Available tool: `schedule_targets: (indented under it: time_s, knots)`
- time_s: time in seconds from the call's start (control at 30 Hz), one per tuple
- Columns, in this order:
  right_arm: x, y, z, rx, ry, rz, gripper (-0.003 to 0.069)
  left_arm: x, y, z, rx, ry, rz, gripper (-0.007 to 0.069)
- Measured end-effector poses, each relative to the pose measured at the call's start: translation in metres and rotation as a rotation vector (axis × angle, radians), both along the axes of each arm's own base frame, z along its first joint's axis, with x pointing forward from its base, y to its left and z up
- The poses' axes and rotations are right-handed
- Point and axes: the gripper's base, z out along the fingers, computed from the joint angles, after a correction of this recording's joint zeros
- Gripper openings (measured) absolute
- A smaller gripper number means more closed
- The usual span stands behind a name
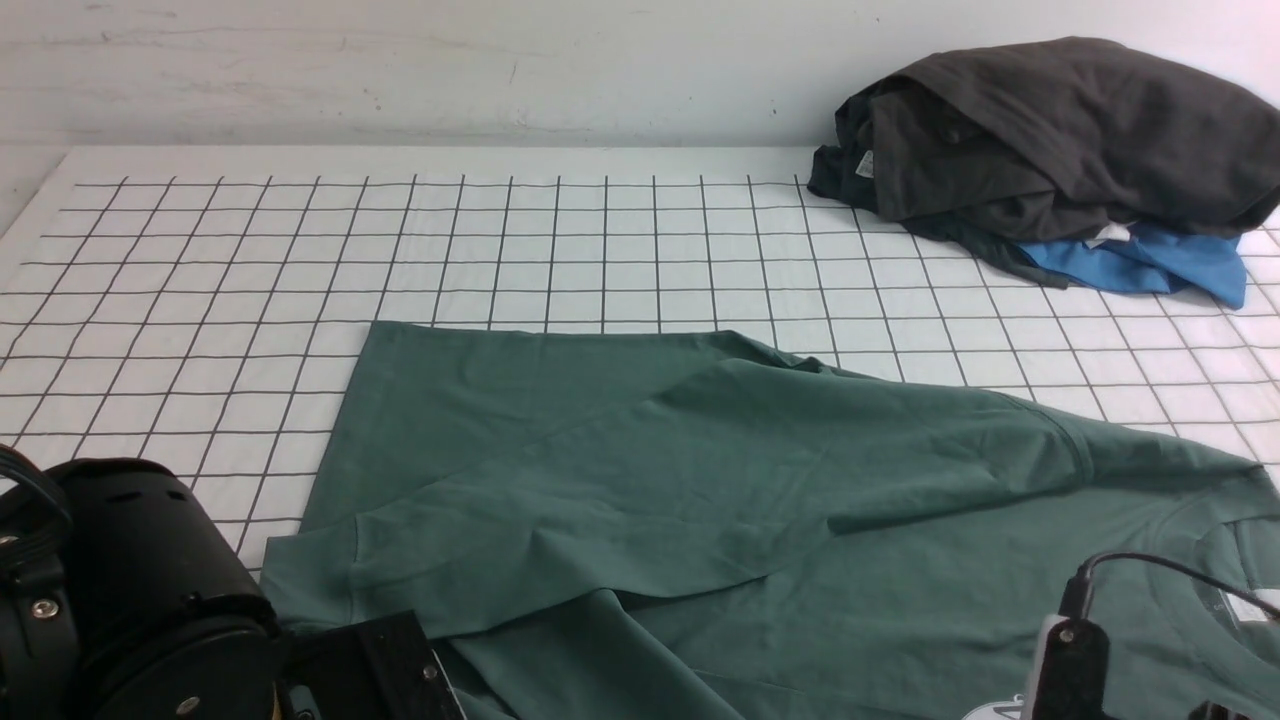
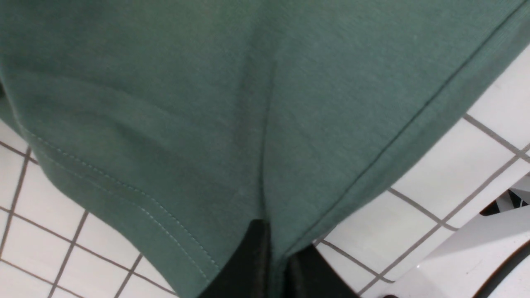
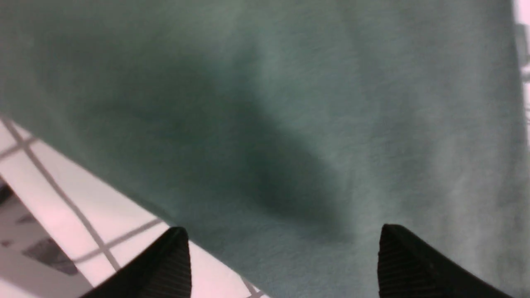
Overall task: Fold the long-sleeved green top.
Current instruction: Use both arms simultaneously to clamp the lower edge of the clothing fabric, then use both arms to drag the lower edge of the fabric forward and fold it over the upper edge
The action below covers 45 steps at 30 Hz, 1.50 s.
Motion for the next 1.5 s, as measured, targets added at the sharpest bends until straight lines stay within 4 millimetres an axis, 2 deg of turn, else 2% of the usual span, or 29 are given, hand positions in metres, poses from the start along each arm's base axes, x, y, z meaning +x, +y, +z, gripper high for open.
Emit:
schedule_targets:
  time_s: [0.33,0.47,0.5,0.6,0.63,0.67,0.8,0.93,1.1,1.13,1.17,1.2,1.37,1.5]
  knots:
    - [0.004,0.003,-0.020,-0.054,0.050,0.089,0.0456,0.001,-0.001,0.000,-0.012,-0.011,-0.003,-0.0003]
    - [0.008,0.002,-0.023,-0.081,0.031,0.104,0.0337,0.001,-0.002,0.000,-0.019,-0.015,-0.002,-0.0003]
    - [0.008,0.002,-0.023,-0.081,0.031,0.101,0.0328,0.001,-0.002,0.000,-0.019,-0.015,-0.002,-0.0003]
    - [0.013,0.000,-0.020,-0.114,-0.002,0.092,0.0123,0.001,-0.002,0.000,-0.019,-0.015,-0.002,-0.0003]
    - [0.013,0.000,-0.020,-0.115,-0.004,0.094,0.0123,0.001,-0.002,0.000,-0.019,-0.015,-0.002,-0.0003]
    - [0.015,0.001,-0.016,-0.121,-0.016,0.090,0.0053,0.001,-0.002,0.000,-0.018,-0.016,-0.003,-0.0003]
    - [0.025,0.004,0.001,-0.135,-0.068,0.106,0.0030,0.005,0.001,0.002,-0.004,-0.032,0.001,-0.0003]
    - [0.051,0.006,0.031,-0.170,-0.191,0.122,0.0030,0.032,0.011,0.025,-0.018,-0.114,0.077,0.0006]
    - [0.093,-0.004,0.067,-0.138,-0.303,0.019,0.0030,0.074,0.024,0.053,-0.077,-0.208,0.123,0.0006]
    - [0.097,-0.006,0.068,-0.136,-0.305,0.010,0.0030,0.078,0.024,0.055,-0.082,-0.215,0.123,0.0007]
    - [0.107,-0.008,0.074,-0.127,-0.311,-0.011,0.0030,0.088,0.025,0.060,-0.096,-0.232,0.123,0.0010]
    - [0.123,-0.013,0.081,-0.110,-0.312,-0.044,0.0030,0.107,0.026,0.070,-0.115,-0.267,0.123,0.0013]
    - [0.168,-0.016,0.097,-0.059,-0.317,-0.082,0.0030,0.163,0.023,0.085,-0.126,-0.322,0.144,0.0013]
    - [0.200,-0.015,0.095,-0.041,-0.314,-0.098,0.0030,0.203,0.021,0.086,-0.121,-0.339,0.159,0.0013]
